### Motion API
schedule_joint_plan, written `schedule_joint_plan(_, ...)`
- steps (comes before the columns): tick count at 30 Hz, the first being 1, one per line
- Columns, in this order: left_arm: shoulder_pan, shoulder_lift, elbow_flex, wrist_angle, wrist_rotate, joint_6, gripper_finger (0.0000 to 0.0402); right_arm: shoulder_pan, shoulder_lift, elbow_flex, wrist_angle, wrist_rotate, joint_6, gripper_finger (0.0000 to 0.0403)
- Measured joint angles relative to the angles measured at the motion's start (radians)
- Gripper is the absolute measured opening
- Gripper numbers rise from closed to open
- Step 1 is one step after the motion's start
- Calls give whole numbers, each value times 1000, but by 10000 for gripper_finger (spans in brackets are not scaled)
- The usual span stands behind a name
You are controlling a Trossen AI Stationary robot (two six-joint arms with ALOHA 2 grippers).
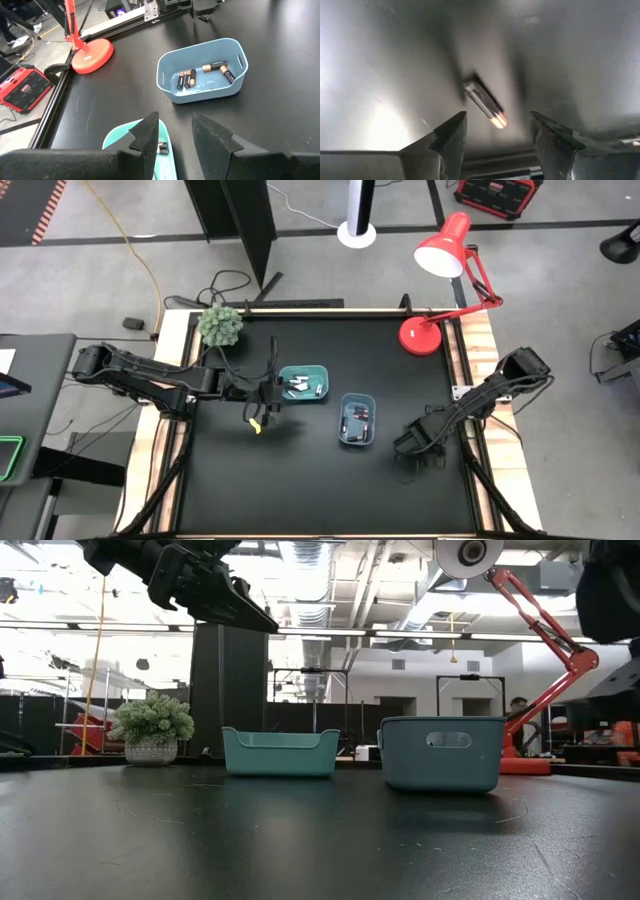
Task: Sort batteries
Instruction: Put the black battery into the blue bin
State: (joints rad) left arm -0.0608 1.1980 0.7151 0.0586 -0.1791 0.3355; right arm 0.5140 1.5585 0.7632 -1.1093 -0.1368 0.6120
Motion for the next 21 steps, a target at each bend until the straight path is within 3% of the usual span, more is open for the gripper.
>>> schedule_joint_plan(13, 0, 0, 0, 1, 0, 1, 112, -29, -4, -60, 109, -57, -91, 207)
schedule_joint_plan(21, 0, 0, 0, 1, 0, 1, 112, -54, -4, -69, 115, -59, -116, 151)
